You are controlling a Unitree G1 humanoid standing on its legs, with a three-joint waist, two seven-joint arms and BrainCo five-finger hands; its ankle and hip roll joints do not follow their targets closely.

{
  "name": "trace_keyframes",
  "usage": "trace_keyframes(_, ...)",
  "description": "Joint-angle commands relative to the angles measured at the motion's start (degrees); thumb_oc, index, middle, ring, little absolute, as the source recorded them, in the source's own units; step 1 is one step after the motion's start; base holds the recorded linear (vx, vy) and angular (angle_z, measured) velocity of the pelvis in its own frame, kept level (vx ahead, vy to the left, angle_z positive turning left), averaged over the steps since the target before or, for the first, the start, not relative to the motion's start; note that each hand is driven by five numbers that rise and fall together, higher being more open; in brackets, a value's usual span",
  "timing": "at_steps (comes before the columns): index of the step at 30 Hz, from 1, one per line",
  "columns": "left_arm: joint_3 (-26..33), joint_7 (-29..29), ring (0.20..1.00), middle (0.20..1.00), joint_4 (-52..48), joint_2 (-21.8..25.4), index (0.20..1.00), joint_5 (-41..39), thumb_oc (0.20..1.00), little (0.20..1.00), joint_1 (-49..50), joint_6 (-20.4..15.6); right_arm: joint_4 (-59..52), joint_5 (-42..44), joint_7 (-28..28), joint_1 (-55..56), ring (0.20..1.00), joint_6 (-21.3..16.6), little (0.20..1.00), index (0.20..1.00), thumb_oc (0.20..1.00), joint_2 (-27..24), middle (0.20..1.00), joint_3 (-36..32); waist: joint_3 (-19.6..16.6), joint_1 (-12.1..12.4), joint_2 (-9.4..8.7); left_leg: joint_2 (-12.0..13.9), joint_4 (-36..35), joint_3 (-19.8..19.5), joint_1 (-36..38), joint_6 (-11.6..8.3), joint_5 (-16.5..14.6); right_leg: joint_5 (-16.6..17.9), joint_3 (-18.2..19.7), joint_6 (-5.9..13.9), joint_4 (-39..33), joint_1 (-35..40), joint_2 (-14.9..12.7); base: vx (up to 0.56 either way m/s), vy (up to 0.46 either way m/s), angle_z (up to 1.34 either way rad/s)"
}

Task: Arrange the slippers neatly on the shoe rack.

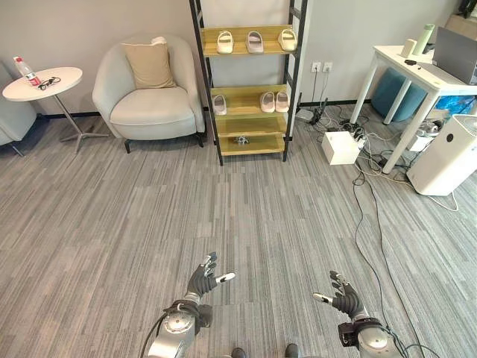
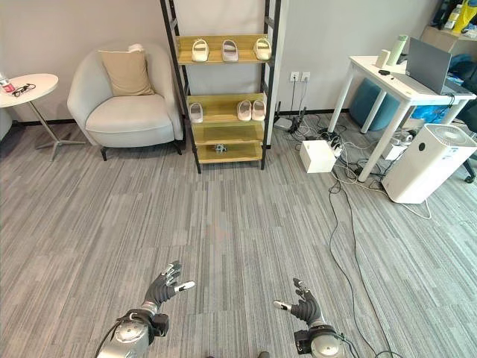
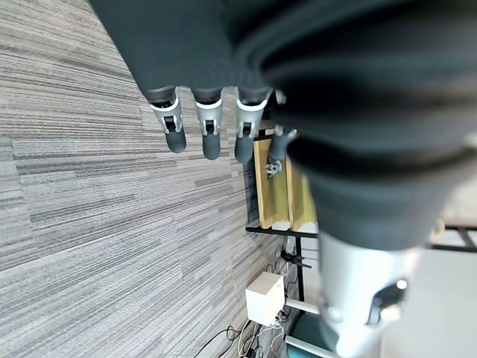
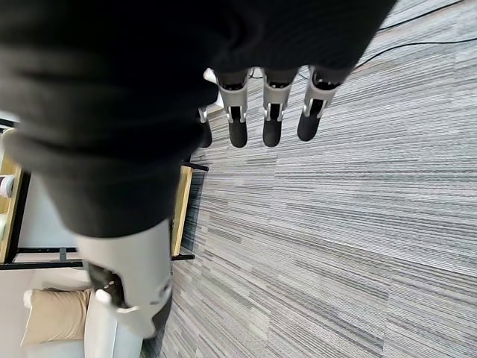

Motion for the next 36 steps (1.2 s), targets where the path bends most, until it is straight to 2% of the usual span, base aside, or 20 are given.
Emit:
trace_keyframes(1, 1.8, 0.1, 1.0, 1.0, -1.8, 0.4, 1.0, -0.5, 1.0, 1.0, -2.3, -3.4, -3.3, -0.1, 0.3, -2.9, 1.0, -2.4, 1.0, 1.0, 1.0, -1.2, 1.0, 0.9, 1.0, -1.0, -1.23, 3.8, -0.1, -1.7, 1.6, -4.19, -4.1, -5.7, -0.6, 5.48, 0.1, 3.7, -5.0, 0.0, 0.0, 0.0)
trace_keyframes(13, 1.6, -0.2, 1.0, 1.0, -1.7, -0.7, 1.0, -3.5, 1.0, 1.0, -0.9, -3.3, -0.3, 0.3, 0.0, -3.0, 1.0, -2.2, 1.0, 1.0, 1.0, -0.8, 1.0, 1.2, 0.4, -0.6, -1.39, 3.7, -0.1, -2.2, 1.6, -4.01, -4.0, -6.0, -0.7, 5.28, 0.1, 4.0, -4.7, 0.0, 0.0, 0.0)
trace_keyframes(36, 1.8, -0.2, 1.0, 1.0, -0.3, -0.1, 1.0, -2.2, 1.0, 1.0, -1.7, -3.0, 1.6, 1.0, 0.7, -3.9, 1.0, -1.5, 1.0, 1.0, 1.0, -0.1, 1.0, 1.8, 0.2, -0.2, -1.98, 2.9, -0.1, -2.5, 1.1, -3.59, -4.5, -5.3, -0.9, 5.69, 0.1, 3.5, -5.6, 0.0, 0.002, 0.0)
